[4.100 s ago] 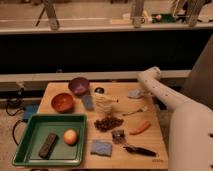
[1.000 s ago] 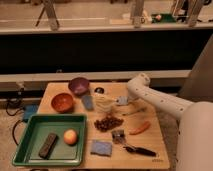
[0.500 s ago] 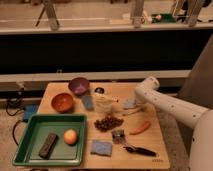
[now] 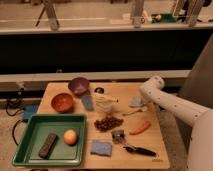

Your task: Wipe table surface with towel

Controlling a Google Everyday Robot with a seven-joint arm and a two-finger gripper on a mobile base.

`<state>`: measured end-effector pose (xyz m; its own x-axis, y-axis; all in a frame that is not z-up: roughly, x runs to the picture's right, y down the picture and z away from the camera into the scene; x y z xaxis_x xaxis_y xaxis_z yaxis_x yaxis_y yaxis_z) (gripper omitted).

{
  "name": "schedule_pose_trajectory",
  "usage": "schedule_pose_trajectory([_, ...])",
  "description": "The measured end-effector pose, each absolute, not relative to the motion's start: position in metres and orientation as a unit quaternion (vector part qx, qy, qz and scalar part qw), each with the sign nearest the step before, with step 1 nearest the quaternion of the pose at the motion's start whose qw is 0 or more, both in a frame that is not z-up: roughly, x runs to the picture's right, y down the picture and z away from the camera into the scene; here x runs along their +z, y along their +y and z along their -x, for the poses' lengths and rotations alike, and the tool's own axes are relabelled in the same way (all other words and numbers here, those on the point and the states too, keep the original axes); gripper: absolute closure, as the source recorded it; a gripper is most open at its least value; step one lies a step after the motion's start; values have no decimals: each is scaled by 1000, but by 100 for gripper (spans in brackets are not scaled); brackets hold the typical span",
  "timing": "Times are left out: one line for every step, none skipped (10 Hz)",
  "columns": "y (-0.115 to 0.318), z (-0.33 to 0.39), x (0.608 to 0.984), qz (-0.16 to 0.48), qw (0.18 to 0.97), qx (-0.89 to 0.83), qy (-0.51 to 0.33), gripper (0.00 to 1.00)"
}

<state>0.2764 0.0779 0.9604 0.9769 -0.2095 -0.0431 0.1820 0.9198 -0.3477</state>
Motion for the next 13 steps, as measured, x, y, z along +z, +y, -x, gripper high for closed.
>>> schedule_pose_trajectory([72, -278, 968, 176, 979, -91, 44, 100])
schedule_pose_trajectory([68, -279, 974, 178, 979, -86, 46, 100])
schedule_pose_trajectory([62, -278, 980, 180, 979, -80, 48, 100])
schedule_pose_trajectory([58, -278, 985, 182, 979, -76, 49, 100])
schedule_pose_trajectory([56, -277, 986, 181, 980, -75, 46, 100])
schedule_pose_trajectory([55, -276, 986, 180, 980, -73, 45, 100])
schedule_pose_trajectory([49, -263, 988, 177, 980, -75, 40, 100])
schedule_pose_trajectory([46, -250, 991, 176, 981, -76, 34, 100])
schedule_pose_trajectory([45, -228, 992, 175, 981, -82, 25, 100])
schedule_pose_trajectory([47, -210, 991, 175, 980, -89, 17, 100])
schedule_pose_trajectory([50, -192, 991, 175, 980, -97, 7, 100])
schedule_pose_trajectory([54, -176, 990, 176, 979, -106, -3, 100])
schedule_pose_trajectory([59, -163, 987, 176, 977, -117, -15, 100])
